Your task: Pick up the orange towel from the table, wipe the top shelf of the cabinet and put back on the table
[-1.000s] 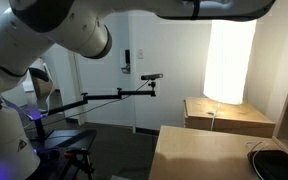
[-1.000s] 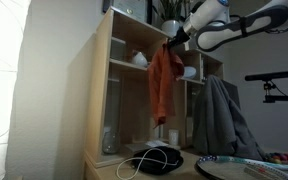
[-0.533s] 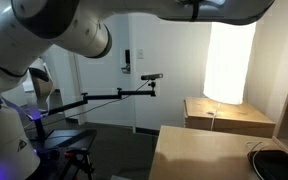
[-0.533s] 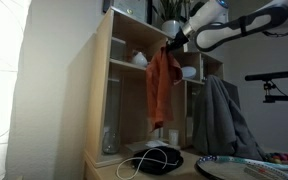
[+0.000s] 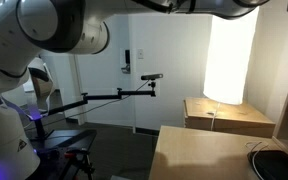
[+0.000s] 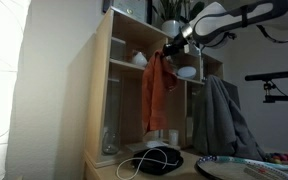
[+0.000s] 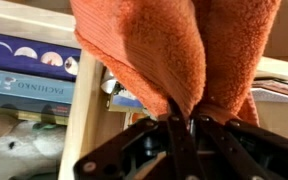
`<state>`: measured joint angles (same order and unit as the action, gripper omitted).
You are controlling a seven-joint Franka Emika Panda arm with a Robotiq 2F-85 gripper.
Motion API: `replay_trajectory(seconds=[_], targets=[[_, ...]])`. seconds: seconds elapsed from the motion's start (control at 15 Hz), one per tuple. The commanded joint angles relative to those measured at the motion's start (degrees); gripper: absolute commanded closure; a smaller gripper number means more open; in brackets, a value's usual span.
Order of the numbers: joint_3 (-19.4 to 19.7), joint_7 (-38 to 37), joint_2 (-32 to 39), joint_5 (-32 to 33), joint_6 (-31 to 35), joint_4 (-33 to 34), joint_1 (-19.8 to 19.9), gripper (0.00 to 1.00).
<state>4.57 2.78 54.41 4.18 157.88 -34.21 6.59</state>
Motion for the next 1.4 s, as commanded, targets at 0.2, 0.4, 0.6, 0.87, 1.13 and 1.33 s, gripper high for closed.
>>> replay_trajectory(seconds=[0.2,0.4,0.6,0.87,1.13,1.33], targets=[[-11.52,12.19,-1.77,-4.40,-5.36,-0.09,3.83,0.98],[-19.77,22.18,-1.64,-7.27,-6.67,0.12,6.27,0.98],[-25.01,28.92,-1.55,-8.59,-9.86,0.23,8.12,0.98],[-26.34,29.47,-1.42,-7.53,-12.03,0.48,9.14,0.98],[-22.48,25.23,-1.28,-5.03,-10.37,0.71,8.50,0.98],[-17.29,19.60,-0.76,-1.92,-8.22,1.25,7.30,0.98]])
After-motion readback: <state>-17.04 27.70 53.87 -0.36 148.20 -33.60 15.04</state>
